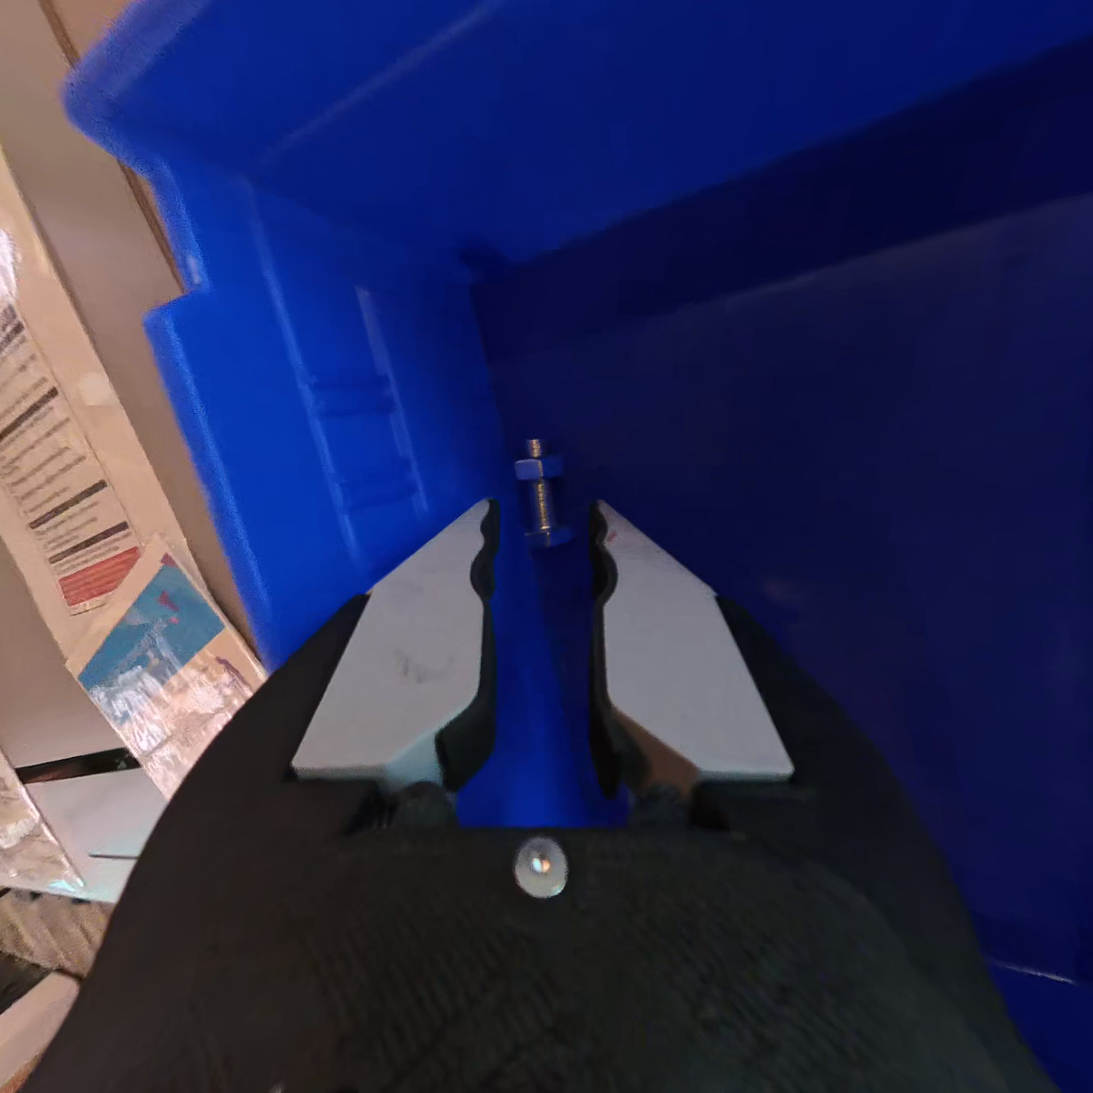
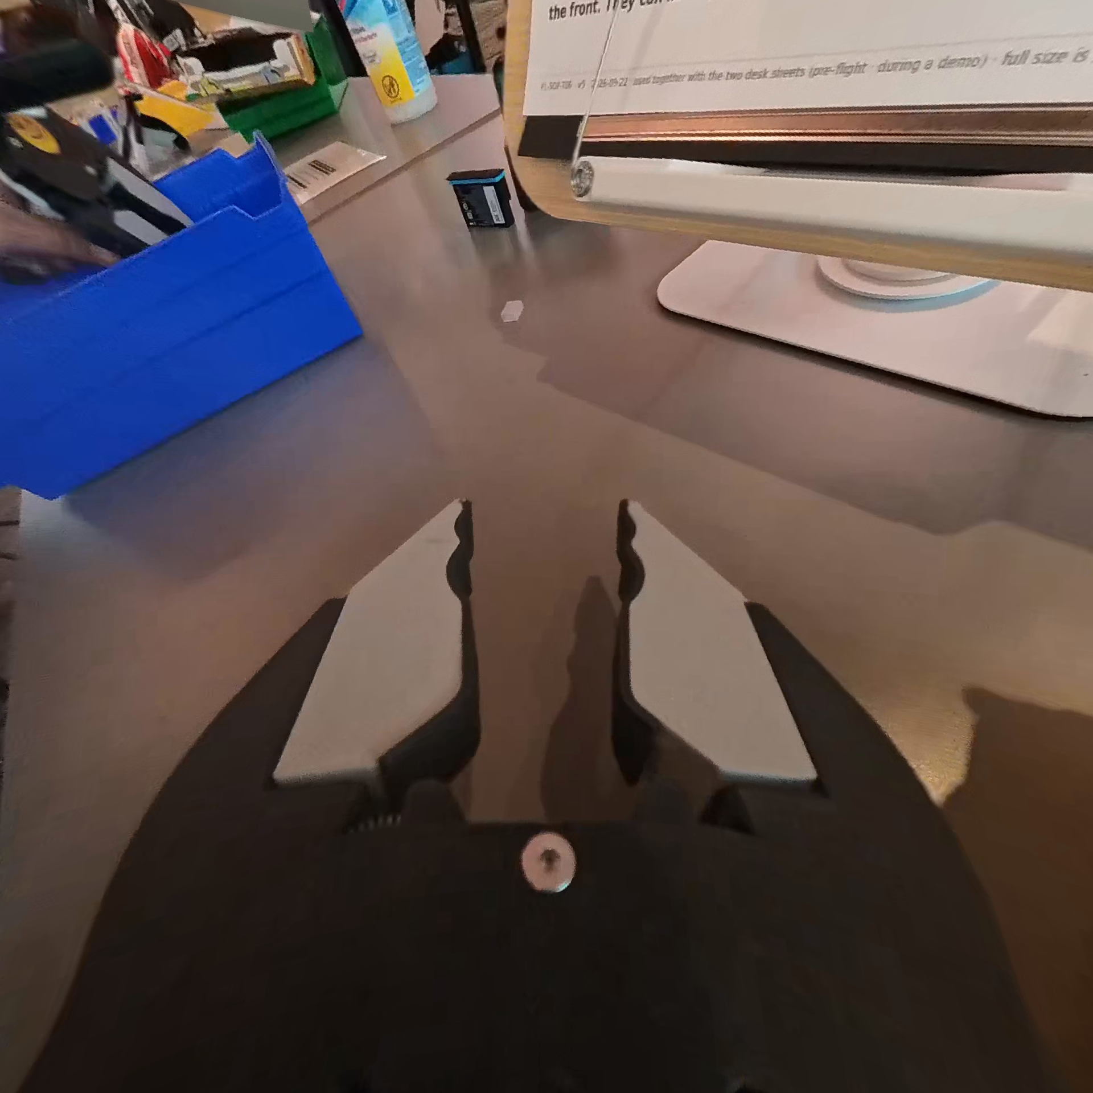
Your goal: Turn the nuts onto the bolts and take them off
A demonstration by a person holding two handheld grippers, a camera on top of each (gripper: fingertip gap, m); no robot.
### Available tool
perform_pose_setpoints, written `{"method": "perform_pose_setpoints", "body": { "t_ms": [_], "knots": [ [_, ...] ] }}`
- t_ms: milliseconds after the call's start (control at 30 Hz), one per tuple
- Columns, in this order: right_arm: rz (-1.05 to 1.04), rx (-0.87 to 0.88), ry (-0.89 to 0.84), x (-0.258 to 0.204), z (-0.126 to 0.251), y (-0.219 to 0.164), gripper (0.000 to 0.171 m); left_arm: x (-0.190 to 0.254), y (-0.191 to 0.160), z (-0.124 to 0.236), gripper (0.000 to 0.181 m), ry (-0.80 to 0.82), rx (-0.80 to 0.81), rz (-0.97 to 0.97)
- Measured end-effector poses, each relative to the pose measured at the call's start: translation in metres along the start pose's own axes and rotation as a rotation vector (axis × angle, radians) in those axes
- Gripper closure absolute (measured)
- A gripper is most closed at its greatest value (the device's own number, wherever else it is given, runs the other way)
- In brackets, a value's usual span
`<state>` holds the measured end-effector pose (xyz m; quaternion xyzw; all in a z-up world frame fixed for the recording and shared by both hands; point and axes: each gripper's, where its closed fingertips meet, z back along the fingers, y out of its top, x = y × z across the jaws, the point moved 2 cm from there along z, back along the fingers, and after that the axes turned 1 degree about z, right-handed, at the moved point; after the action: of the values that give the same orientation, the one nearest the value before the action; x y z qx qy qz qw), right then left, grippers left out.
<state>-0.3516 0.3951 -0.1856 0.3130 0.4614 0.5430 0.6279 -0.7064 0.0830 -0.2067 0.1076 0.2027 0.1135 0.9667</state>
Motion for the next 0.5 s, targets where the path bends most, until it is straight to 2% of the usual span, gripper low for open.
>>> {"method": "perform_pose_setpoints", "body": {
  "t_ms": [33, 167, 333, 400, 433, 500],
  "knots": [
    [-0.005, 0.001, 0.015, -0.003, -0.001, 0.0, 0.126, 0.0, -0.001, -0.004, 0.152, 0.011, -0.023, -0.004],
    [-0.066, 0.004, 0.107, -0.018, -0.002, -0.001, 0.127, 0.001, 0.004, -0.014, 0.164, 0.03, -0.029, 0.009],
    [-0.095, 0.022, 0.156, -0.026, 0.0, 0.0, 0.129, -0.004, 0.004, -0.018, 0.167, -0.057, -0.065, 0.126],
    [-0.118, 0.018, 0.193, -0.032, 0.0, 0.0, 0.128, 0.003, 0.004, -0.015, 0.161, -0.167, -0.096, 0.188],
    [-0.127, 0.017, 0.209, -0.034, 0.0, 0.0, 0.128, 0.013, 0.004, -0.011, 0.149, -0.26, -0.113, 0.211],
    [-0.123, 0.028, 0.219, -0.037, 0.002, 0.002, 0.128, 0.026, 0.002, -0.004, 0.152, -0.377, -0.139, 0.24]
  ]
}}
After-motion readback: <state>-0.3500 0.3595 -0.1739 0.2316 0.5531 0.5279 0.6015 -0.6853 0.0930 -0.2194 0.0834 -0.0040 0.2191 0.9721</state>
